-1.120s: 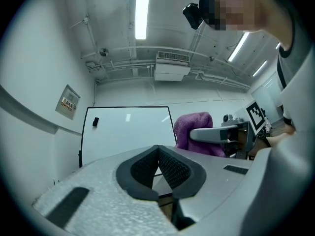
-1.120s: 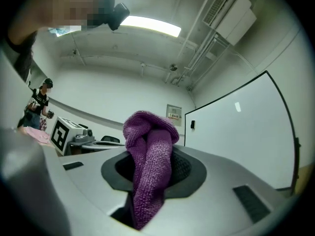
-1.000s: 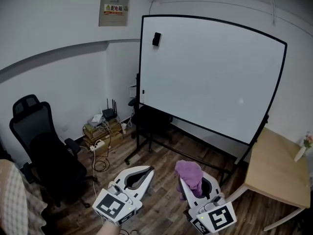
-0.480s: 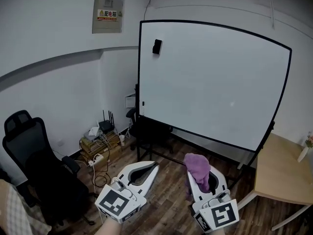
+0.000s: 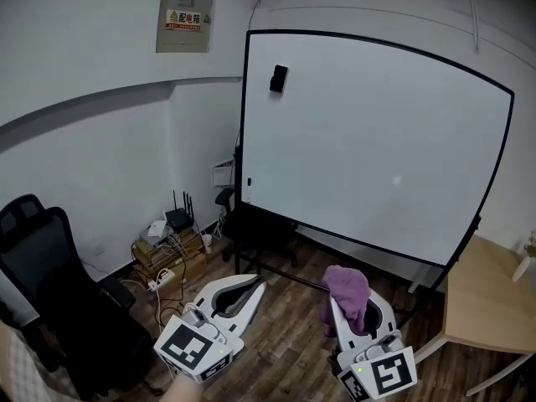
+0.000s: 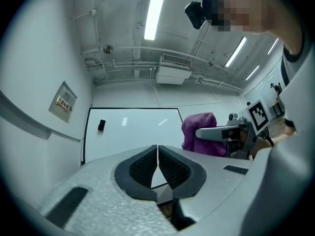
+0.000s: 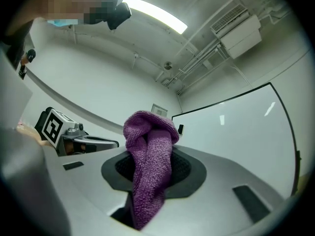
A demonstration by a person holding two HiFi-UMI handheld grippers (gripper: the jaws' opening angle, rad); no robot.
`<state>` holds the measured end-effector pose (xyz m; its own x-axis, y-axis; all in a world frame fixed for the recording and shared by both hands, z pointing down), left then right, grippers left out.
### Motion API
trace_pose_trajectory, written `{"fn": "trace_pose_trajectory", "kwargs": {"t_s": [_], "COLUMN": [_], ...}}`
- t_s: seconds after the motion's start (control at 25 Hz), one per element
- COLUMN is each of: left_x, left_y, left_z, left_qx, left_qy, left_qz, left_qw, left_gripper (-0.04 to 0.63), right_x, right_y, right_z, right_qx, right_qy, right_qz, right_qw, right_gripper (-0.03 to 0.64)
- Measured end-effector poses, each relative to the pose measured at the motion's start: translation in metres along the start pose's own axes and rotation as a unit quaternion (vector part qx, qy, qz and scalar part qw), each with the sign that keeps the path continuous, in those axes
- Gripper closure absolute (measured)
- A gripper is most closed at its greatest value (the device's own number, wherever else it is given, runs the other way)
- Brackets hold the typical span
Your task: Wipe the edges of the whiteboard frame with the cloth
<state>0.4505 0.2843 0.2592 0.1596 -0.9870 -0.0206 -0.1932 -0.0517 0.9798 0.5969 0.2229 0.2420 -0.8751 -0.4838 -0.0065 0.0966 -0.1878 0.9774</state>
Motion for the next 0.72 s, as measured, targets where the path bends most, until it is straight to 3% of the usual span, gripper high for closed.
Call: {"fn": "trace_pose_trajectory", "kwargs": {"t_s": [0.4, 0.72], "left_x": [0.058, 0.123], "left_y": [0.027, 0.021], "left_z": [0.067, 0.136], "left_qx": [-0.003, 0.005], "left_qy": [-0.013, -0.044], "left_qz": [0.012, 0.016], "left_qw": [0.9998, 0.9989], "left_gripper": [0.578, 0.578], "right_x": [0.102, 0.199], "right_y": [0.027, 0.006], "right_z": [-0.031, -0.082], "right_qx": [0.005, 0.014], "right_qy": [-0.010, -0.031], "right_qz": [0.033, -0.006], "right_qw": [0.999, 0.999], "right_gripper": [0.509, 0.509]}}
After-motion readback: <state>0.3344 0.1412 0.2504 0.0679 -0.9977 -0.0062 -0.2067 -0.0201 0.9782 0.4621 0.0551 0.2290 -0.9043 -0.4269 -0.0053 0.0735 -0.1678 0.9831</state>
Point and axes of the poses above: the fingertips, and each gripper's own axes: x forward along the fingers, z to its left, y out of its underside, the point moved 3 cm from there along -x, backward along the fingers, and after that the axes turned 15 degrees about z, right-handed, at the moved point
